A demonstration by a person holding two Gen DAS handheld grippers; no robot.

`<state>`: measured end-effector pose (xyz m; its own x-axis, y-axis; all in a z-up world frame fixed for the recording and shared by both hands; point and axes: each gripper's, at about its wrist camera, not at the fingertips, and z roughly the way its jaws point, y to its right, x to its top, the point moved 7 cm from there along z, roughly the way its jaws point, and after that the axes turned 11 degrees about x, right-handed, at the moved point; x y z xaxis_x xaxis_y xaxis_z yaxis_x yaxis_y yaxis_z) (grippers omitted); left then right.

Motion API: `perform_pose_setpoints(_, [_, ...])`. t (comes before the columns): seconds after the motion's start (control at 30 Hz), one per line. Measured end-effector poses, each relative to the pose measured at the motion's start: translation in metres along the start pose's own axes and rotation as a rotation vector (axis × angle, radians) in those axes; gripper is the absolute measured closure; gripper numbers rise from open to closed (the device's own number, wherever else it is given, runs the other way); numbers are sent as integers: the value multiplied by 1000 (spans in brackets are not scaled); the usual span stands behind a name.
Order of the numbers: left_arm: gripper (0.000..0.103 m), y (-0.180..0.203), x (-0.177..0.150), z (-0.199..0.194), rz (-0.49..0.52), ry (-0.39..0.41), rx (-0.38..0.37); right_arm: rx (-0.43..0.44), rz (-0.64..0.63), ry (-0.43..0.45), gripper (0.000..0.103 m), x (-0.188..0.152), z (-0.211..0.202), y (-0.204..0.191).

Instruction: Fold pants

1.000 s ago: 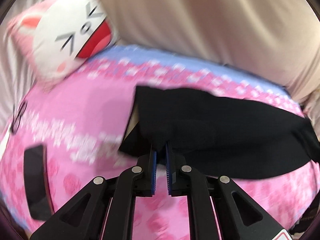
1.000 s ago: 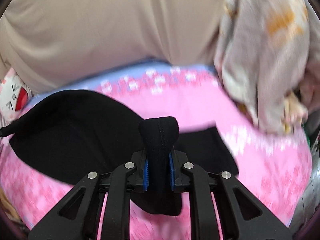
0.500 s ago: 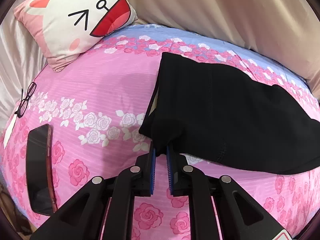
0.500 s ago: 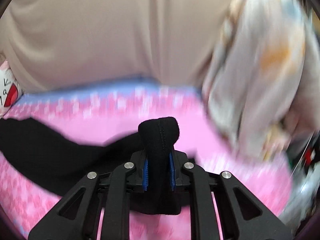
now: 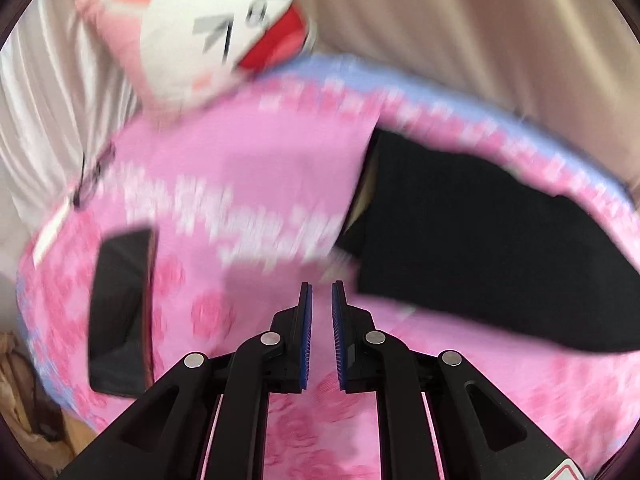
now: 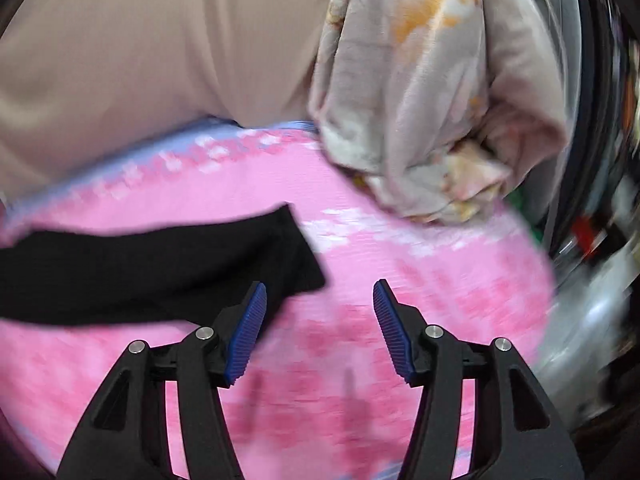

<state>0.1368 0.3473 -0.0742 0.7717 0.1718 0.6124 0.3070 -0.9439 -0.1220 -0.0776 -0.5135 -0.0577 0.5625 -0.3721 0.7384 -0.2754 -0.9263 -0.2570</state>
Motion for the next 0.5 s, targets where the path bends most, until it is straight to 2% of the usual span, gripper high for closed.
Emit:
perform_pose_setpoints(0.03, [93,13,11,-17,17,53,-10,46,50,-26,36,8,10,-1])
perform_pose_setpoints(0.07, [93,28,18,-28,37,84,-25,67,80,-33,31,19,20,0])
perform_pose_setpoints(0.1, [92,49,23,-39,67,112,-56,57,87,-37,22,24,33,0])
perform_pose_setpoints(0.13, [92,67,25,-45,86,126,-86,33,84,-60,18,28,49,4])
perform_pose_setpoints(0.17, [86,92,25,-50,114,131,-132,3,89,-94,18,27,64,7])
perform_pose_setpoints(0.2, [78,108,23,-51,134,127,-160,-4,110,-172,30,23,90,12])
perform_pose_setpoints(0.23, [74,129,20,-51,157,118,-190,31,123,-219,71,21,101,10])
perform_pose_setpoints(0.27, [72,147,15,-48,178,107,-209,54,120,-248,90,24,111,1])
perform_pose_setpoints(0.3, [72,163,10,-45,195,98,-217,46,76,-224,99,33,105,-8])
perform_pose_setpoints(0.37, [72,192,-3,-34,237,67,-216,56,-105,-95,99,65,72,-48])
perform_pose_setpoints(0.4, [72,203,-11,-26,255,41,-213,58,-198,5,99,81,40,-70])
perform_pose_setpoints(0.47, [72,211,-23,-16,270,5,-207,55,-358,154,99,84,-12,-93])
perform_pose_setpoints(0.5, [72,214,-29,-11,277,-11,-208,8,-434,185,99,74,-21,-90])
